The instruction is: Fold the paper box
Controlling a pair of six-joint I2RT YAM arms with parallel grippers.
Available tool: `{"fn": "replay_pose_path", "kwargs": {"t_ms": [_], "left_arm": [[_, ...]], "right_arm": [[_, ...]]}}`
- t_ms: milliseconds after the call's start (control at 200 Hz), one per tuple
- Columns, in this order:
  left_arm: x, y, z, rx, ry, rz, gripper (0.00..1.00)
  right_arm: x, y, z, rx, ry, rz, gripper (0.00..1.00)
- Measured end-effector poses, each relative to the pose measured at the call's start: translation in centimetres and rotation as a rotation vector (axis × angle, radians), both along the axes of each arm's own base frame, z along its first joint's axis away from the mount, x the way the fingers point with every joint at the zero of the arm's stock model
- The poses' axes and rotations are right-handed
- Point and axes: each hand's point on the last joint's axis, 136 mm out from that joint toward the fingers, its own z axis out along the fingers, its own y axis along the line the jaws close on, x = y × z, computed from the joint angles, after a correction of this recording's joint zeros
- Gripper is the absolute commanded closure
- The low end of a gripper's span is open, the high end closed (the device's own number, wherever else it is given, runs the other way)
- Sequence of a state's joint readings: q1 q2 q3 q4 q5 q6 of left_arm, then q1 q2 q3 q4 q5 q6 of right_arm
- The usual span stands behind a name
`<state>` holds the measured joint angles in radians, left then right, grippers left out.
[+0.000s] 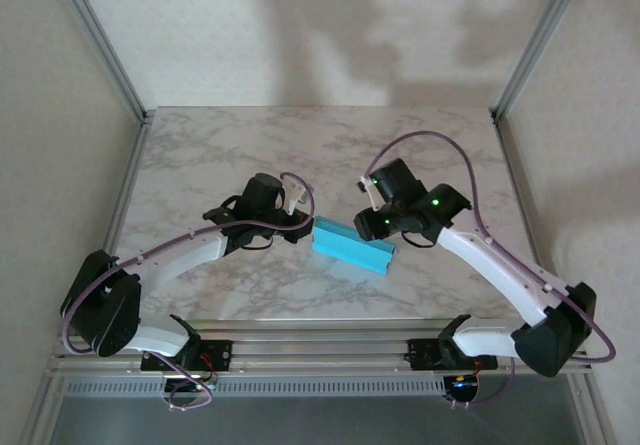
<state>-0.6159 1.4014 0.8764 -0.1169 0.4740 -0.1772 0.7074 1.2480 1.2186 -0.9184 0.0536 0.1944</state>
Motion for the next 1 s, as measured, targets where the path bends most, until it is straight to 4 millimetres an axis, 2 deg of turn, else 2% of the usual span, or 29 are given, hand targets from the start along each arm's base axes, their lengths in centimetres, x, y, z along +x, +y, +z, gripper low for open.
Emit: {"fn": "replay_pose_path", "kwargs": {"t_ms": [165, 365, 611, 836, 996], "left_arm": [[-0.1, 0.0, 0.0, 0.001, 0.014, 0.004, 1.00], [-0.4, 0.1, 0.1, 0.011, 0.044, 0.011, 1.00], [-0.5, 0.2, 0.2, 0.020, 0.064, 0.015, 1.00], [-0.6, 0.2, 0.2, 0.023, 0.072, 0.018, 1.00], [-0.5, 0.2, 0.2, 0.029, 0.080, 0.022, 1.00]], "right_arm": [[-1.0, -4.6, -1.1, -0.048, 0.041, -0.194, 0.65], [-3.1, -6.7, -2.8, -0.085, 0.102, -0.262, 0.69], [-4.1, -7.3, -4.7, -0.109, 0.144, -0.276, 0.72], [-3.4, -6.3, -5.4, -0.073, 0.143, -0.272, 0.79], [-3.0, -6.0, -5.7, -0.052, 0.141, -0.286, 0.80]]}}
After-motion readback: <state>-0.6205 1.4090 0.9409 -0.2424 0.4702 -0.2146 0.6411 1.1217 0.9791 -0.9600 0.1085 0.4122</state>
